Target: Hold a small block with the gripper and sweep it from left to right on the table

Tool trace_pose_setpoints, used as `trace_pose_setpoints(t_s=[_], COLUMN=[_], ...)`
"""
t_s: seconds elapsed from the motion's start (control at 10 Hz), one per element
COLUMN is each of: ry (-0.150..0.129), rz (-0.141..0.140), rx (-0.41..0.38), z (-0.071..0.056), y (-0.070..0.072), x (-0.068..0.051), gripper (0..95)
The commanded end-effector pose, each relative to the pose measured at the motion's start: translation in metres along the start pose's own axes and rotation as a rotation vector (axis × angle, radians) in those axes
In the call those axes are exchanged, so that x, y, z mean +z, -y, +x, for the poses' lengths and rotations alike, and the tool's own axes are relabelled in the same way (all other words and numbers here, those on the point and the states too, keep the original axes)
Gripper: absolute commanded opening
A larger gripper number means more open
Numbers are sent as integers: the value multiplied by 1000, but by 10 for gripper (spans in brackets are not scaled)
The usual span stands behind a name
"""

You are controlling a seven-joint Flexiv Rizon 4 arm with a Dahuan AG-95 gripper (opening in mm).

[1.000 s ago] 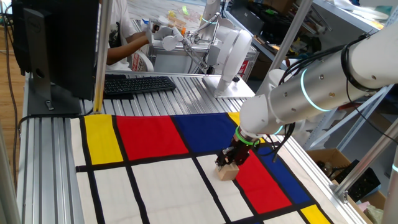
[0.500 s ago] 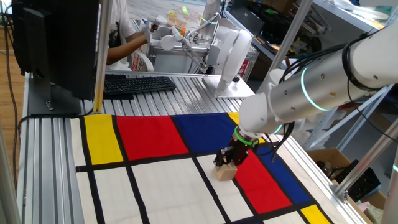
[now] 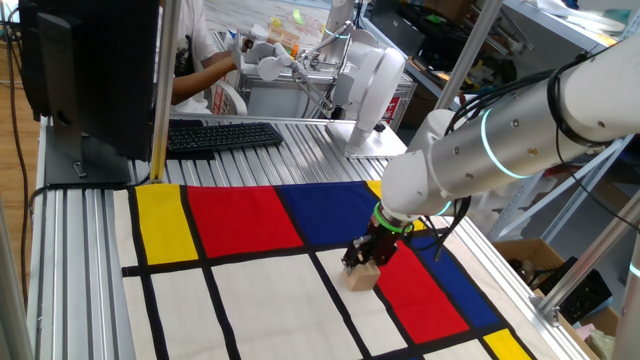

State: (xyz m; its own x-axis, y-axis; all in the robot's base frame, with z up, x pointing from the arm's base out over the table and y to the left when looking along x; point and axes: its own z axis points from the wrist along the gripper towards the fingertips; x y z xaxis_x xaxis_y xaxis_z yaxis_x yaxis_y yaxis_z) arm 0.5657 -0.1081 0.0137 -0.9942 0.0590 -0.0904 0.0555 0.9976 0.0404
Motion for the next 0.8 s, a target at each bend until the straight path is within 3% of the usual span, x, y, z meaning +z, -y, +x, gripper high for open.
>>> trace_pose_setpoints(t_s=[0.1, 0.8], ry=[-2, -3], rz=[-3, -6], rx=[0, 3], z=[0, 1], y=[-1, -2], x=[-1, -1], gripper=[0, 0])
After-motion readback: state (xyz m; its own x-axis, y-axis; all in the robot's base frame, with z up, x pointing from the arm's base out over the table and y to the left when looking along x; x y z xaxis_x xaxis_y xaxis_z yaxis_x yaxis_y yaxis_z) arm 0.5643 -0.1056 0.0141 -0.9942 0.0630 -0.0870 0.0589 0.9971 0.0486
